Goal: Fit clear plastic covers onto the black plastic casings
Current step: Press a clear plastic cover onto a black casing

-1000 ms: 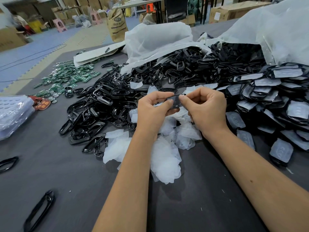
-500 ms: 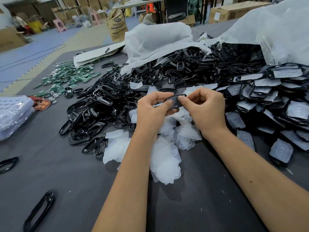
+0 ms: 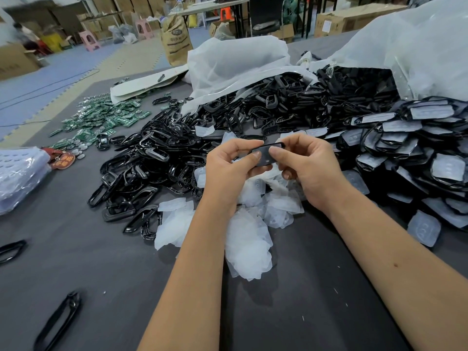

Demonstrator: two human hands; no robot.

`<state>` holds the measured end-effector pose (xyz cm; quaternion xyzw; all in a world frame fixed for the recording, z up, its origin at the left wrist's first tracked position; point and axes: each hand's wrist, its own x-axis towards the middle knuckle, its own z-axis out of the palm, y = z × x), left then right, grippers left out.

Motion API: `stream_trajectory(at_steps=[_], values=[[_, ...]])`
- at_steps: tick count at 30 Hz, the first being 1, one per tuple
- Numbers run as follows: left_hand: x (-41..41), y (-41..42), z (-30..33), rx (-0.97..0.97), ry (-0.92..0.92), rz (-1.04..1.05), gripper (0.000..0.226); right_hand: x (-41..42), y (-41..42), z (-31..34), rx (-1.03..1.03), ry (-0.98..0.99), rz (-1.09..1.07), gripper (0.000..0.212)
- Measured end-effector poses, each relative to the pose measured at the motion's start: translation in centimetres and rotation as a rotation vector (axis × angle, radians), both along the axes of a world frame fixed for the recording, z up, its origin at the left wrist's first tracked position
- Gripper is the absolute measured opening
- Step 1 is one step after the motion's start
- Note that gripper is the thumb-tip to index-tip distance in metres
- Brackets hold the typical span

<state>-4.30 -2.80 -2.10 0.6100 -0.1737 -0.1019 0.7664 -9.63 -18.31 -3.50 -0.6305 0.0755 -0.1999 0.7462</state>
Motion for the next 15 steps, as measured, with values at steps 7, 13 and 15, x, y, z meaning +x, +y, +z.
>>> stream_trajectory(at_steps=[7, 13, 15], values=[[-0.05, 0.03, -0.01, -0.004, -0.001, -0.016, 0.020, 0.02, 0.20, -0.08, -0.076, -0.010, -0.023, 0.016], [-0.22, -0.01, 0.20, 0.006, -0.009, -0.010, 0.022, -0.05, 0.59, -0.03, -0.081, -0.020, -0.066, 0.011], [-0.25, -0.02, 0.28, 0.015, -0.007, 0.000, 0.021, -0.05, 0.63, 0.03, -0.073, -0.017, -0.072, 0.009]])
